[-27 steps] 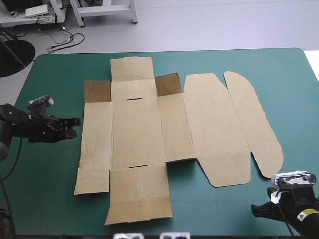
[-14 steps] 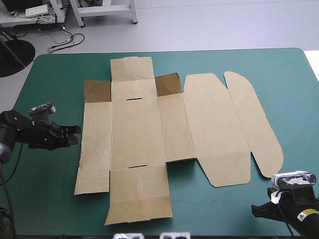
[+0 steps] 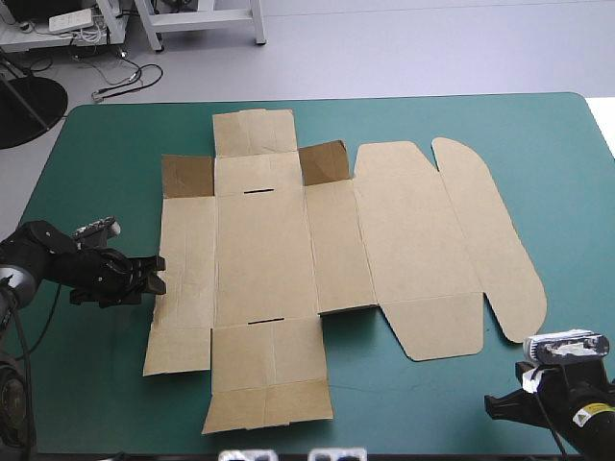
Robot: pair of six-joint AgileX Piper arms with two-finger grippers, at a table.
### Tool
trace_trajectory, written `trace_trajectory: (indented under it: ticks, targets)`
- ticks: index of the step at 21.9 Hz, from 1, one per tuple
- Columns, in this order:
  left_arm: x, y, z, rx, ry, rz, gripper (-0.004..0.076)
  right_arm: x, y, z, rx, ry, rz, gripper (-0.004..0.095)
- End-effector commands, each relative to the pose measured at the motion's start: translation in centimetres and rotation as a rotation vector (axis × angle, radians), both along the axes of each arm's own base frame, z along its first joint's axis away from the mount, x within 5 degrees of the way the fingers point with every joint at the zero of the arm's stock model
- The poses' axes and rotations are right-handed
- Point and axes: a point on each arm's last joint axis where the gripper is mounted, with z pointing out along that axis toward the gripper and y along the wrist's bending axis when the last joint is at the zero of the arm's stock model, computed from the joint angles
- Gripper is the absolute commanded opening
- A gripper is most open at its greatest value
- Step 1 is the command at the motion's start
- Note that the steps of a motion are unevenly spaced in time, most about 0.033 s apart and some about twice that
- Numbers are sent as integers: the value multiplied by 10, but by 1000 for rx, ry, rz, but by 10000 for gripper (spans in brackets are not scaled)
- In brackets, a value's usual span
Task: Fold the box
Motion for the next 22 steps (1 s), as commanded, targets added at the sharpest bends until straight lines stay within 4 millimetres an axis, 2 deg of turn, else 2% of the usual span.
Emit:
trace_trajectory:
  ticks: [1, 10, 22]
  targets:
    - [3, -3, 12, -44, -53, 27, 346, 4, 0, 11, 2, -64, 0, -15]
    - [8, -2, -4, -80, 28, 16, 346, 4, 0, 11, 4, -63, -2, -15]
    - [22, -15, -21, -254, 51, 15, 346, 4, 0, 11, 5, -63, -3, -15]
